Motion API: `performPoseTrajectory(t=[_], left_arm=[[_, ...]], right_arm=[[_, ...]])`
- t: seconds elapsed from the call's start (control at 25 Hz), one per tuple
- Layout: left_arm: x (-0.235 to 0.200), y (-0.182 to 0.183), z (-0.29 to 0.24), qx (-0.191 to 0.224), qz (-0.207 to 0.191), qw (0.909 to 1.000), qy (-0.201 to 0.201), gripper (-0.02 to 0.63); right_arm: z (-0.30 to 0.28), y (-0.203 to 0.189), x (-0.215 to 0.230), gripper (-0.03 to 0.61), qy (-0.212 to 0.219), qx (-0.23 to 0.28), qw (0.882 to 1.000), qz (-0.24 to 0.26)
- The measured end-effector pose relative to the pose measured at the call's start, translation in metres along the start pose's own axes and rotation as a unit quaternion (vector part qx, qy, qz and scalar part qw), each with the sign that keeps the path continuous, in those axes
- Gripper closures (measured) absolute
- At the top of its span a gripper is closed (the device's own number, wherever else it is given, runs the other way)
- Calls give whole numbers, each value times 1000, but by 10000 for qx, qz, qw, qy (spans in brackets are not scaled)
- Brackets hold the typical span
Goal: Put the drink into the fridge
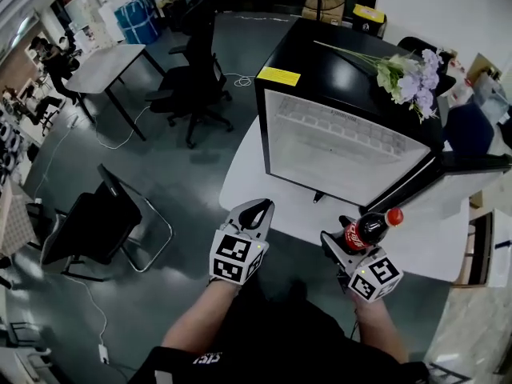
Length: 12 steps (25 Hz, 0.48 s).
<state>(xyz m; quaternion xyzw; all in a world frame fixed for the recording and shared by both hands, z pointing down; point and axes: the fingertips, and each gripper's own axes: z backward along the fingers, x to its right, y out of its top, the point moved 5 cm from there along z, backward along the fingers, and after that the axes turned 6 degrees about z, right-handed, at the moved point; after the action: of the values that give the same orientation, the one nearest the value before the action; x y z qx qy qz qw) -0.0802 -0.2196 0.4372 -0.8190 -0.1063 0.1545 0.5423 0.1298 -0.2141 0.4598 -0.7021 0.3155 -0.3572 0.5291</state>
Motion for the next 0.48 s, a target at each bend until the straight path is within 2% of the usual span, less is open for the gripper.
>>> performPoseTrajectory(t=[0.2,0.48], left_arm=[[-42,9,-9,-32,-225,9987,-457,584],[-116,9,-1,-31,-368,9958,-833,584]], right_arm=[[-45,11,-6,313,-528,-11,9985,148],[-109,15,-29,313,-1062,23,9943,-9]])
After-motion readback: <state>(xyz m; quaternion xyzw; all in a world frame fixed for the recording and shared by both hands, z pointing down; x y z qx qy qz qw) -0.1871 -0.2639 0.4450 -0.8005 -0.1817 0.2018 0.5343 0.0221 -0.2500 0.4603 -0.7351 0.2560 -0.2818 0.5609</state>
